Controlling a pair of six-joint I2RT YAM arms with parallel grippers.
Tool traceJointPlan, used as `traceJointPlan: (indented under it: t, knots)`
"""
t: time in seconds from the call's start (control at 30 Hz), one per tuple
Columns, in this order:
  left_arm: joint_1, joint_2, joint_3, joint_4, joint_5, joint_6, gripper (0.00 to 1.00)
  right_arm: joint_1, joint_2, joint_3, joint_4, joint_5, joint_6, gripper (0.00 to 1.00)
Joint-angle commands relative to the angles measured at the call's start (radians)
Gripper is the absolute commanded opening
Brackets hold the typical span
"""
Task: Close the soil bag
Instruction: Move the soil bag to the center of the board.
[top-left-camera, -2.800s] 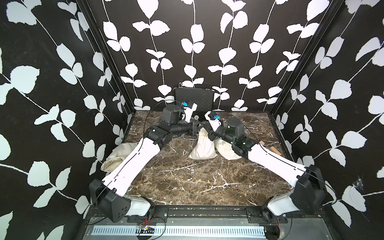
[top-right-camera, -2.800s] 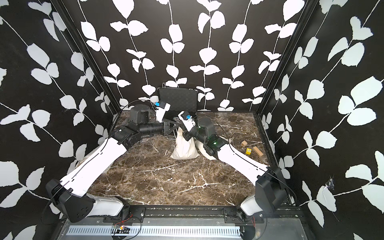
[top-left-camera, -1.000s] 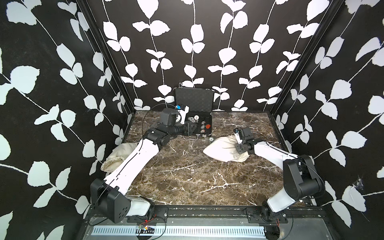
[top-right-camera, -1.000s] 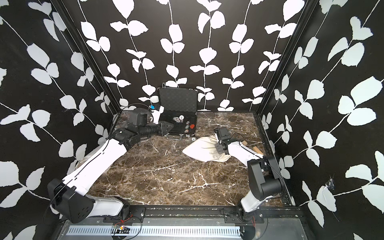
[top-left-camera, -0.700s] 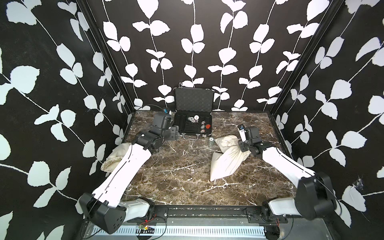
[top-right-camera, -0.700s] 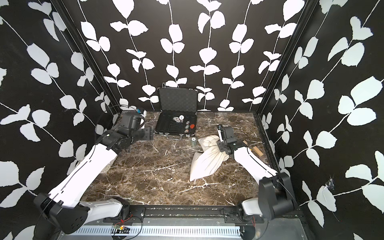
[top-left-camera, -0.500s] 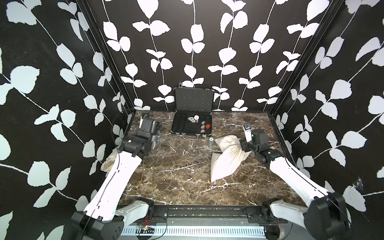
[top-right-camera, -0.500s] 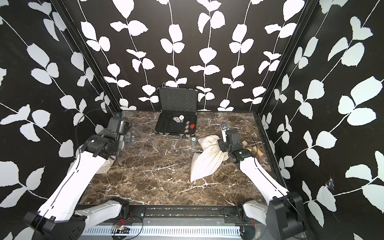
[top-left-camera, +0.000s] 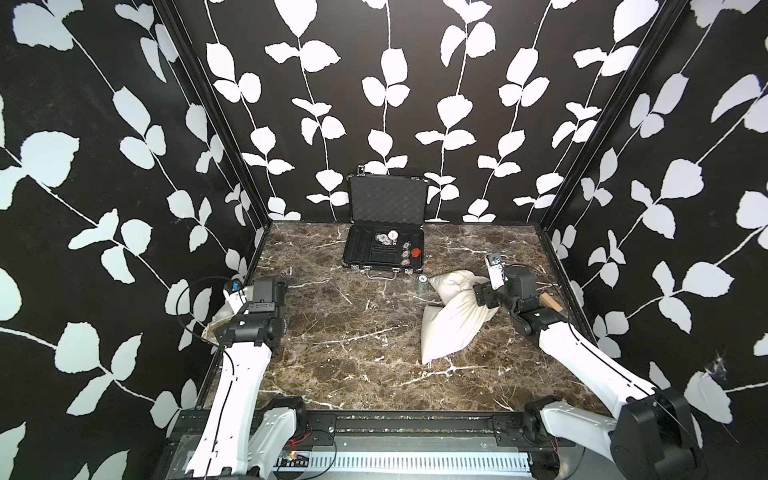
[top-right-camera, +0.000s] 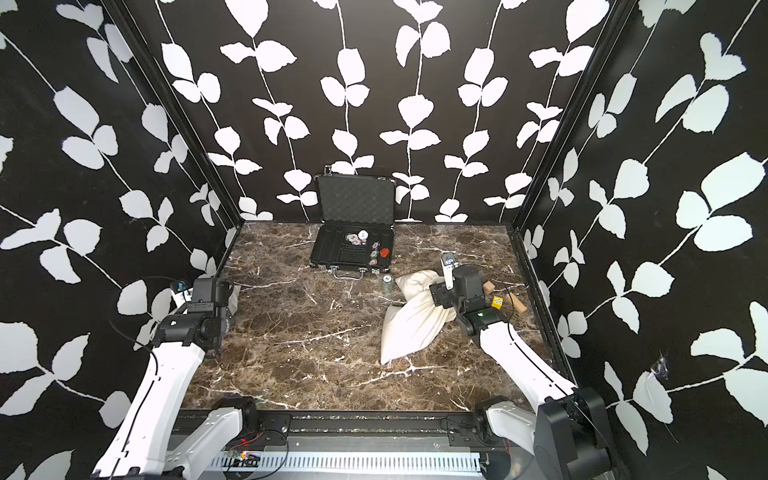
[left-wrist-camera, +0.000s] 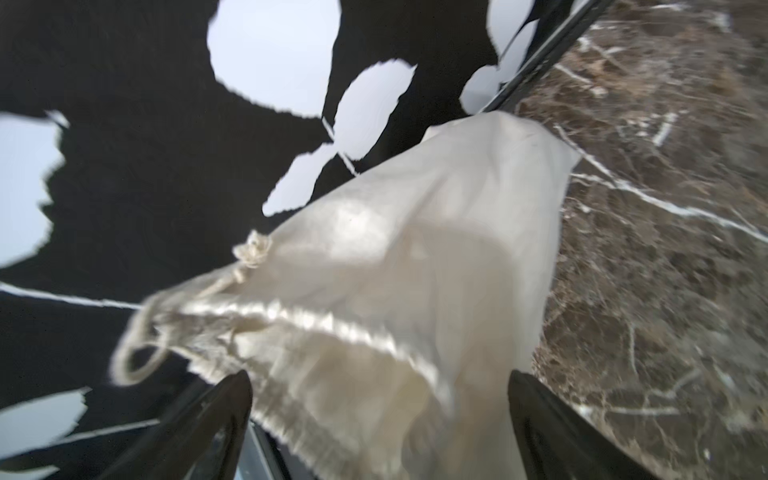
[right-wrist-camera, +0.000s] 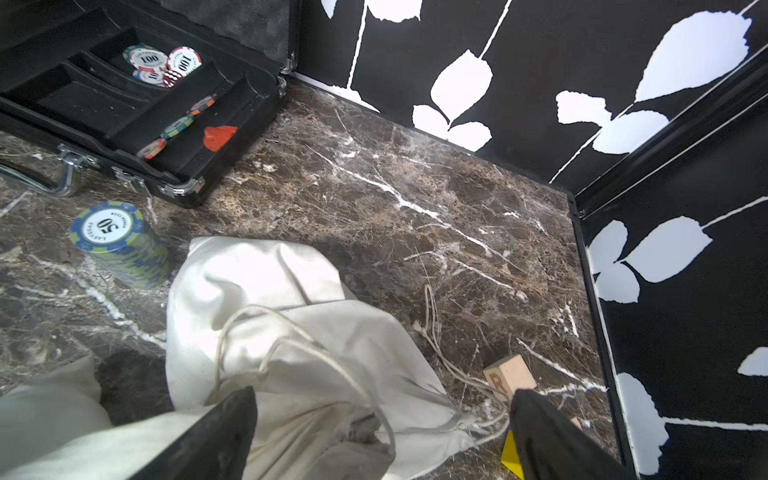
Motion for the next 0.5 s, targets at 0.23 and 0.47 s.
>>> traceJointPlan:
  t: [0.23, 0.47]
  knots:
    - [0.113, 0.151, -0.098, 0.372, 0.296, -0.096, 0.35, -0.001, -0.029, -0.021, 0.012, -0.032, -0.015, 0.98]
    - [0.107, 0.090, -0.080, 0.421, 0.624, -0.009, 0.00, -0.001, -0.077, -0.021, -0.005, -0.058, -0.011, 0.97]
